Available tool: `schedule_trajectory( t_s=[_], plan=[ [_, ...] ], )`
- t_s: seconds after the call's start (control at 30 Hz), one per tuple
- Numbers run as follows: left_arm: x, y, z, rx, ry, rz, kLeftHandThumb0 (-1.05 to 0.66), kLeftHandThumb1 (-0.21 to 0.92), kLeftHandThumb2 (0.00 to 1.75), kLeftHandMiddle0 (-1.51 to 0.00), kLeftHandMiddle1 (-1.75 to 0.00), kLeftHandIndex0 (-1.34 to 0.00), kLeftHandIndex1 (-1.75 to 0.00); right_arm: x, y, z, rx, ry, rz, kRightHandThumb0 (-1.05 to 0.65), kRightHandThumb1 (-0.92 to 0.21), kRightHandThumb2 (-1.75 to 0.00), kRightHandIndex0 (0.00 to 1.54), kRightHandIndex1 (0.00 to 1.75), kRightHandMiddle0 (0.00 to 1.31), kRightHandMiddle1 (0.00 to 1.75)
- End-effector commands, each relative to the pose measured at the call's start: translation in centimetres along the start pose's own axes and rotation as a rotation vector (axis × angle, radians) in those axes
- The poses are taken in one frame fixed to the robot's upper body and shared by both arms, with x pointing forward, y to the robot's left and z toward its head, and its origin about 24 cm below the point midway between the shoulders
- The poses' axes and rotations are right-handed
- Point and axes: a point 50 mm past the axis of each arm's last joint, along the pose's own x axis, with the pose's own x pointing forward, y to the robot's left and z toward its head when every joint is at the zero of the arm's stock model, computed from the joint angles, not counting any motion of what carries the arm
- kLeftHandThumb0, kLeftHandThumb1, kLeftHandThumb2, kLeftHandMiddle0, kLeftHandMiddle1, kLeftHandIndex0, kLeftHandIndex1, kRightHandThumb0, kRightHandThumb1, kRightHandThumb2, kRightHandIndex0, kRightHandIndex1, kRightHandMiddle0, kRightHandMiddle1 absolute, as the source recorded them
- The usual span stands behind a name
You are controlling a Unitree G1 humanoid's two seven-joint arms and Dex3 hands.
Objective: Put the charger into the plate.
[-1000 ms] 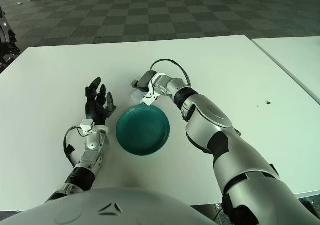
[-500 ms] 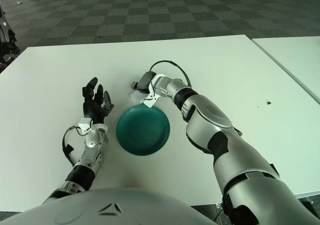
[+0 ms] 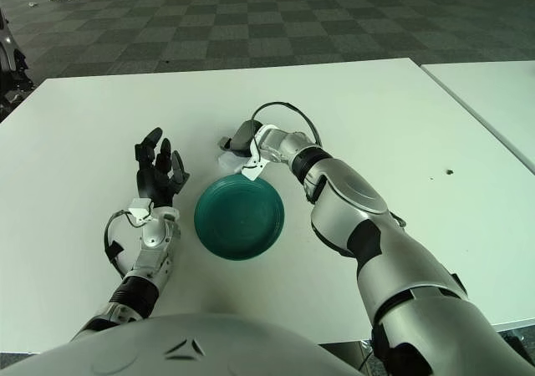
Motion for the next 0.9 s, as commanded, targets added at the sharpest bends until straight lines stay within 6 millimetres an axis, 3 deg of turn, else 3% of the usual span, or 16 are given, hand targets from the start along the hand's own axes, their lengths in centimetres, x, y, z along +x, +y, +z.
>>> schedule_trajectory(
  t_s=[0.0, 0.27, 0.43, 0.6, 0.63, 0.73, 0.87],
  plan=[
    [-8.9, -2.7, -5.3, -0.199, 0.369, 0.285, -0.76, 0.92, 0.79, -0.38, 0.0, -0.03, -1.06, -0.3, 2.9, 1.2, 0.017, -0.055, 0.066, -0.85, -0.92, -0.48, 0.46, 0.05, 0.0, 0.97],
    [-9.1, -2.3, -5.4, -0.219, 0.371, 0.309, -0.73, 0.92, 0.76, -0.39, -0.01, -0.07, -1.13, -0.5, 5.7, 2.0, 0.052, -0.032, 0.122, -0.84, -0.92, -0.48, 0.46, 0.05, 0.0, 0.97],
    [-9.2, -1.9, -5.4, -0.244, 0.356, 0.312, -0.72, 0.92, 0.73, -0.4, -0.01, -0.12, -1.18, -0.6, 7.6, 2.9, 0.082, 0.004, 0.135, -0.82, -0.92, -0.44, 0.48, 0.06, 0.0, 0.88],
    [-9.4, -1.8, -5.3, -0.249, 0.346, 0.298, -0.72, 0.92, 0.74, -0.38, 0.0, -0.08, -1.1, -1.0, 9.7, 3.6, 0.049, 0.059, 0.134, -0.81, -0.92, -0.4, 0.53, 0.09, 0.0, 0.91],
    [-9.4, -1.7, -5.3, -0.249, 0.345, 0.295, -0.72, 0.92, 0.76, -0.35, 0.0, -0.05, -1.04, -1.2, 10.5, 3.8, 0.033, 0.074, 0.139, -0.8, -0.92, -0.36, 0.44, 0.53, 0.0, 1.02],
    [-9.5, -1.6, -5.3, -0.249, 0.342, 0.29, -0.73, 0.92, 0.79, -0.33, 0.0, -0.02, -0.98, -1.5, 11.8, 4.5, -0.006, 0.093, 0.146, -0.75, -0.92, -0.28, 0.39, 1.31, 0.01, 1.22],
    [-9.7, -1.4, -5.3, -0.241, 0.336, 0.284, -0.73, 0.92, 0.81, -0.32, 0.0, 0.0, -0.93, -2.0, 13.3, 5.5, -0.049, 0.082, 0.158, -0.66, -0.9, -0.24, 0.5, 1.66, 0.12, 1.38]
  ],
)
